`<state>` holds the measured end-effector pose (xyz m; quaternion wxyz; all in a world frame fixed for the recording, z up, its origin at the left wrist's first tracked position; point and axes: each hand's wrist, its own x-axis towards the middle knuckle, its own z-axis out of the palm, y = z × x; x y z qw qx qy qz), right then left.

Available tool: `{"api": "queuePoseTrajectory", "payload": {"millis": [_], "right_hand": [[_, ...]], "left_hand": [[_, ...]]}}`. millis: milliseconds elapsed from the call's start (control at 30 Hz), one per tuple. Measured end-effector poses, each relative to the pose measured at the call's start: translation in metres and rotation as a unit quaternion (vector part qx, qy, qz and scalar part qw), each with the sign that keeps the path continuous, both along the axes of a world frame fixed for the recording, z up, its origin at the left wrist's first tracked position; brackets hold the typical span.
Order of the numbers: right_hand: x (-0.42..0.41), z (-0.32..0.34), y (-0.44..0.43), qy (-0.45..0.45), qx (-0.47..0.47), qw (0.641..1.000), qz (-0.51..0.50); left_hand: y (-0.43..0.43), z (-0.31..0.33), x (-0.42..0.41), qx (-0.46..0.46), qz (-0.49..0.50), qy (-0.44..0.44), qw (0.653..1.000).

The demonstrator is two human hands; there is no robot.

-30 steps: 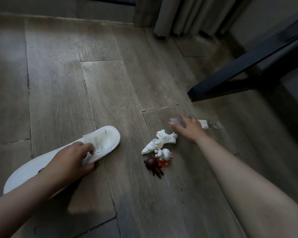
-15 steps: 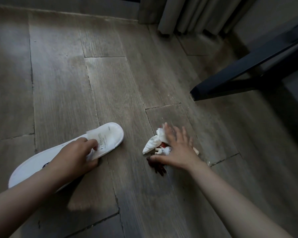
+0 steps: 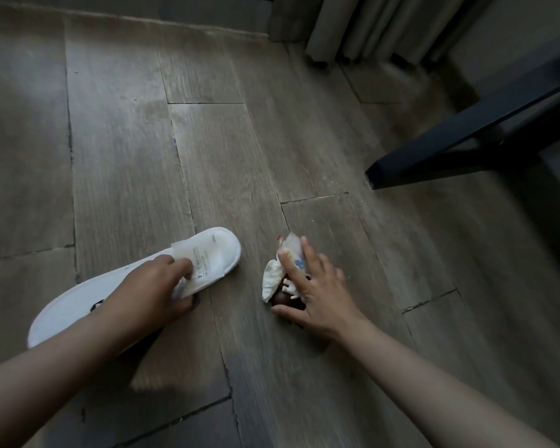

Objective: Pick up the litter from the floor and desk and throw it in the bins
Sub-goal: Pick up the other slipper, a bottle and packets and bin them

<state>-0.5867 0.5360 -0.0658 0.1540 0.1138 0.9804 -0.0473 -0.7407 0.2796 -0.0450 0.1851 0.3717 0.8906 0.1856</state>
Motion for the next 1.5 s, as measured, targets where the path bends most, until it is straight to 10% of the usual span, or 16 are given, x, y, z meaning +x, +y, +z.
{"api": "queuePoseTrajectory", "payload": {"millis": [400, 1500], "right_hand": [[-0.006, -0.01, -0.045, 0.115, 0.016, 0.979, -0.167], [-0.008, -0.011, -0.055, 0.134, 0.052, 0.982, -0.125]], "left_hand": [[-0.002, -0.005, 0.0, -0.001, -0.01, 0.003, 1.0], [0.0, -0.008, -0.001, -0.006, -0.016, 0.014, 1.0]]}}
